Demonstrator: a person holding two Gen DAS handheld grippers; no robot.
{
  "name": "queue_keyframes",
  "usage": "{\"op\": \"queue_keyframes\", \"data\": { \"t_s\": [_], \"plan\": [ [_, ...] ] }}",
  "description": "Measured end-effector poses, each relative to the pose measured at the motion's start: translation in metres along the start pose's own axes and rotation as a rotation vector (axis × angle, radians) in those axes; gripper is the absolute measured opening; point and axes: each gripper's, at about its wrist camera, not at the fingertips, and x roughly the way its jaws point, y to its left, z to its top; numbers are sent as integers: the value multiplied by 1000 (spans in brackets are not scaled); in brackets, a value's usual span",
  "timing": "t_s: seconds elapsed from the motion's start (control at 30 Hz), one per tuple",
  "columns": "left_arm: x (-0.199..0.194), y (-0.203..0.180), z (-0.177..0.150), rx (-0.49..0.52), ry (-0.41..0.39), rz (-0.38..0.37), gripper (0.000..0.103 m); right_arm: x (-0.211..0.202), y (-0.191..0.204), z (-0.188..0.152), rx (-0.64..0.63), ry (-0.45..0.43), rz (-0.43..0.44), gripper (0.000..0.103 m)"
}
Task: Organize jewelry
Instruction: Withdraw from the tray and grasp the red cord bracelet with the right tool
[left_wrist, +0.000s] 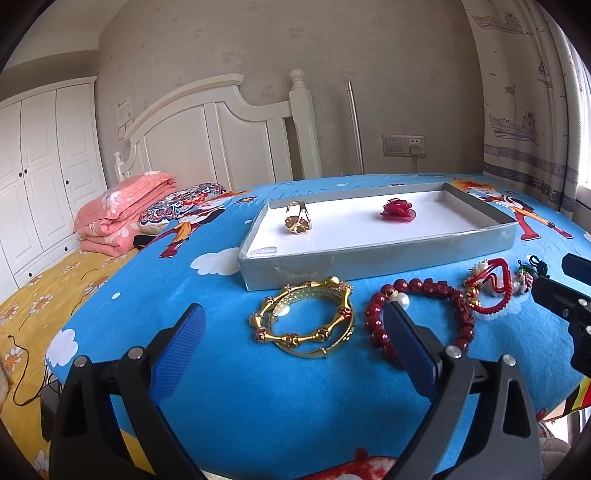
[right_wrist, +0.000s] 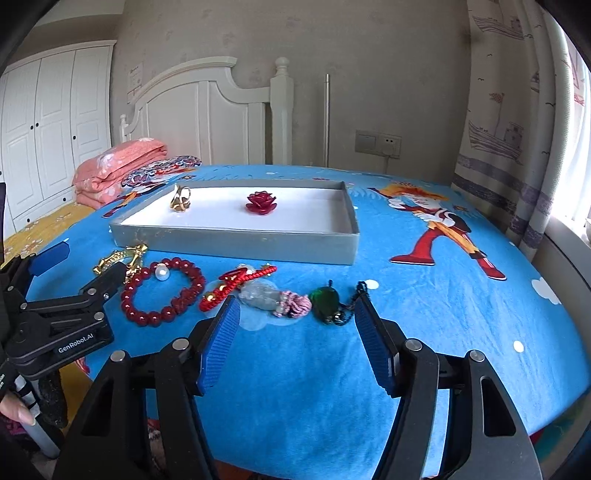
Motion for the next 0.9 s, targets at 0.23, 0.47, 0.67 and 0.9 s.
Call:
{"op": "queue_keyframes", "data": {
  "t_s": [0.23, 0.47, 0.67, 0.9],
  "plan": [
    [0, 9, -2, -19, -1, 17, 94, 14, 33, 3, -59, 12, 22, 55],
    [2, 15, -5, -32, 3, 12, 94, 30, 47, 8, -84, 27, -23, 38],
    [1, 20, -9, -43, 7, 5, 94, 23, 52, 9, -127, -20, -22, 5],
    [-5, 21, -10, -54, -3, -34, 94, -2, 29, 9, -61, -87, -23, 5]
  ]
}}
